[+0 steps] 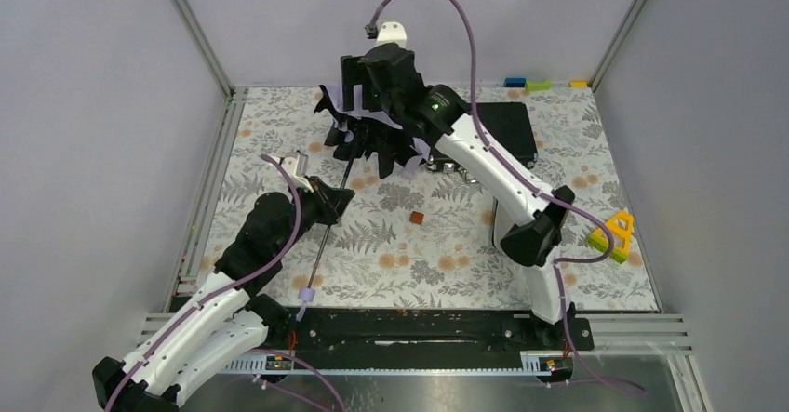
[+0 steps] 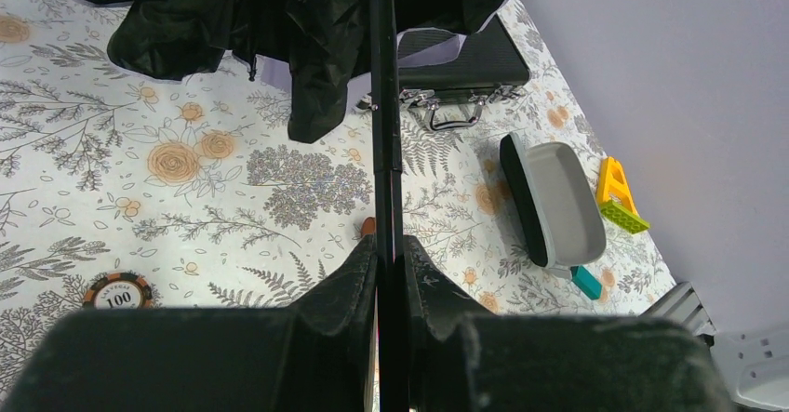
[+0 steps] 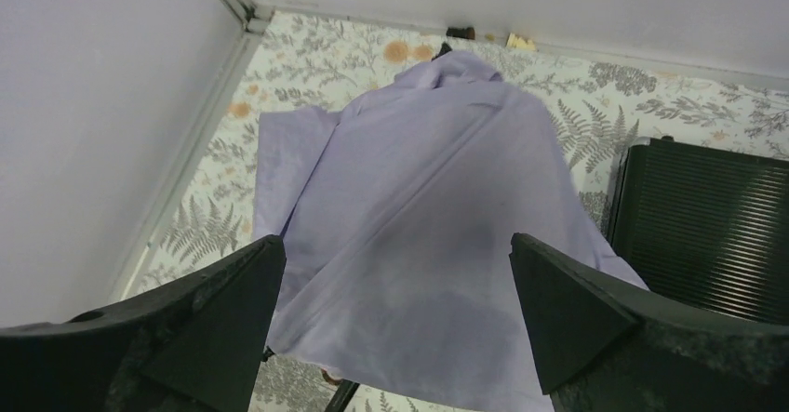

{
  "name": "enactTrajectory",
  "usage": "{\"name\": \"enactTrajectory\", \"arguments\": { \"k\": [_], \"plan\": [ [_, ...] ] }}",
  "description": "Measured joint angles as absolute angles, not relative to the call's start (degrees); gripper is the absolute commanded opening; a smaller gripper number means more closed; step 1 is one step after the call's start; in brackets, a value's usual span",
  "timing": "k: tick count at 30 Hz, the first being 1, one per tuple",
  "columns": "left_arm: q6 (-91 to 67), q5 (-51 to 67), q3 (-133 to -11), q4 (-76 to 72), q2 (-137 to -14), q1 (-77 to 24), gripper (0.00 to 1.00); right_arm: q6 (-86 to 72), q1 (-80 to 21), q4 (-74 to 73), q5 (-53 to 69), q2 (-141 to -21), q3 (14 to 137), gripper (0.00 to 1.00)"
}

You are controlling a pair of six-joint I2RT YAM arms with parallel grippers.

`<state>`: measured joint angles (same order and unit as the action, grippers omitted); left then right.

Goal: Open the umbrella

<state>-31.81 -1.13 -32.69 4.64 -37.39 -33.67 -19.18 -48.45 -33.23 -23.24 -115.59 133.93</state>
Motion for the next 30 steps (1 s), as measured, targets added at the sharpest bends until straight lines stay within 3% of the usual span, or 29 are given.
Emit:
{"name": "enactTrajectory", "arguments": {
  "k": [3,6,9,13,15,26,28,30],
  "plan": [
    [-32.0,-0.4,-32.7,4.6,-37.6,-33.7,0.0,-18.3,-49.5,-37.1,-23.6,-119.4,138.3,0.94],
    [-32.0,0.1,-32.7,4.6,-37.7,-33.7,0.0,-17.4,-50.1,-39.8,-24.0,-121.7,139.5,0.82],
    [-32.0,0.3,-32.7,4.6,-37.8,-33.7,0.0,-16.3,-50.2,-41.6,-24.2,-122.9,140.0,0.57],
    [-32.0,0.9,-32.7,4.7,-38.6,-33.7,0.0,-15.3,-50.1,-43.0,-24.1,-123.4,141.2,0.13],
    [-32.2,0.9,-32.7,5.0,-38.7,-33.7,0.0,-15.9,-49.7,-43.0,-23.5,-123.4,142.0,0.0],
    [-32.9,0.4,-32.7,3.7,-38.9,-33.6,0.0,-17.1,-41.3,-42.2,-18.7,-114.0,141.0,0.03],
    [-33.0,0.1,-32.7,2.9,-38.9,-33.5,0.0,-17.6,-37.3,-41.4,-18.3,-108.9,138.8,0.22],
    [-33.0,0.1,-32.7,2.0,-38.9,-33.5,0.0,-17.9,-33.5,-39.9,-18.2,-103.2,136.0,0.53]
  ]
}}
